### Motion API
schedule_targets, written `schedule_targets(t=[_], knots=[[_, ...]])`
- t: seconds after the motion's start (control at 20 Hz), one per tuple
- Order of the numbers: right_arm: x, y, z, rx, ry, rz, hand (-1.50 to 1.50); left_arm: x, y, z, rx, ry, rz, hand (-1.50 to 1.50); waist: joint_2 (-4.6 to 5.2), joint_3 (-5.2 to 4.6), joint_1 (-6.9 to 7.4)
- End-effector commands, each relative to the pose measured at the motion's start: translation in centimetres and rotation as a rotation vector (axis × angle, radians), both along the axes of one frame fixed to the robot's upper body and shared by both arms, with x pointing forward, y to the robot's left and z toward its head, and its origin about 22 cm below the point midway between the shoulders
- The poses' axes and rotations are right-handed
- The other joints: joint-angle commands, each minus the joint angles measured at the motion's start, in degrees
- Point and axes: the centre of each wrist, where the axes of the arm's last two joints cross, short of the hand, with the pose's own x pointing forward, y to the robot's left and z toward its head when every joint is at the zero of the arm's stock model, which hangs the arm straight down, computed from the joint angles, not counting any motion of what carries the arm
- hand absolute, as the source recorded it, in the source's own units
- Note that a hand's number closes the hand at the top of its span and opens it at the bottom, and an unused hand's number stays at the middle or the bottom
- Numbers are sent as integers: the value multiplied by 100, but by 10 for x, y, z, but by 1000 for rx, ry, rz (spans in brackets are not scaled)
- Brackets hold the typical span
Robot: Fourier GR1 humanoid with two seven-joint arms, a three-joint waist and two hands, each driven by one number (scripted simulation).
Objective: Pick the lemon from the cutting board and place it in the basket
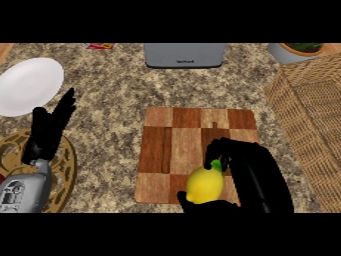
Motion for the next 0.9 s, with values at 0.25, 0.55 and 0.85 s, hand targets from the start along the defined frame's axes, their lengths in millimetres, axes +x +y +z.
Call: schedule_targets(t=[0.25, 0.55, 0.85], knots=[[-31, -23, 116, 158, -179, -107, 150, 12, 4, 1, -6, -3, -4, 0, 29, -10, 47], [-19, -29, 161, 181, -186, -172, 150, -5, -5, -15, -12, -4, 1, 0, 6, -7, 60], [21, -66, 198, 121, -210, -297, 150, -3, 15, 6, 2, 1, -4, 0, -14, -3, 28]])
